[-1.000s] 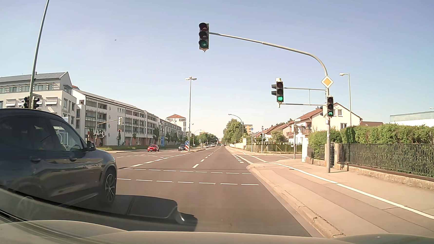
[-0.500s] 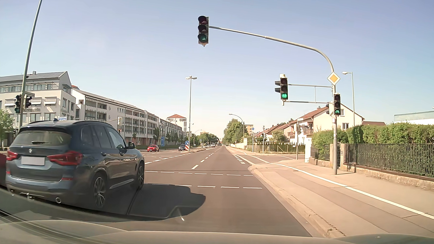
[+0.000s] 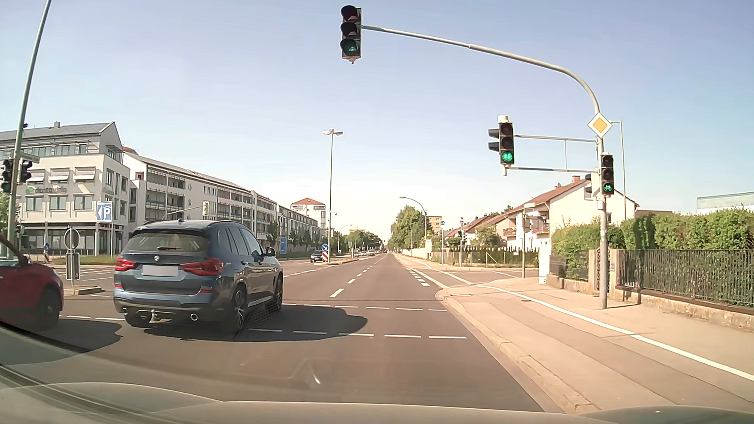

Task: Follow the waypoints while adhering to traffic rules and regulations

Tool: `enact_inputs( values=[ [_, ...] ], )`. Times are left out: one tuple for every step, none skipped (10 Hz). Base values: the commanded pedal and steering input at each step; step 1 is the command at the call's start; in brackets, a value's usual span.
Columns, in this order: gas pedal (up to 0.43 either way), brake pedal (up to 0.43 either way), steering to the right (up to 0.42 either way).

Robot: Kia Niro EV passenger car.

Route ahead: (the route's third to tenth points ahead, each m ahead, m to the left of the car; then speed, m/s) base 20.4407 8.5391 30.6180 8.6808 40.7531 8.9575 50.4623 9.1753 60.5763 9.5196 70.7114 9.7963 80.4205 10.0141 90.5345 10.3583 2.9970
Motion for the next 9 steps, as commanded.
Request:
enact_inputs(
  values=[
    [0.409, 0.000, -0.021],
    [0.421, 0.000, -0.021],
    [0.441, 0.000, -0.020],
    [0.469, 0.000, -0.018],
    [0.500, 0.000, -0.018],
    [0.500, 0.000, -0.018],
    [0.500, 0.000, -0.018],
    [0.500, 0.000, -0.015],
    [0.500, 0.000, -0.011]
  ],
)
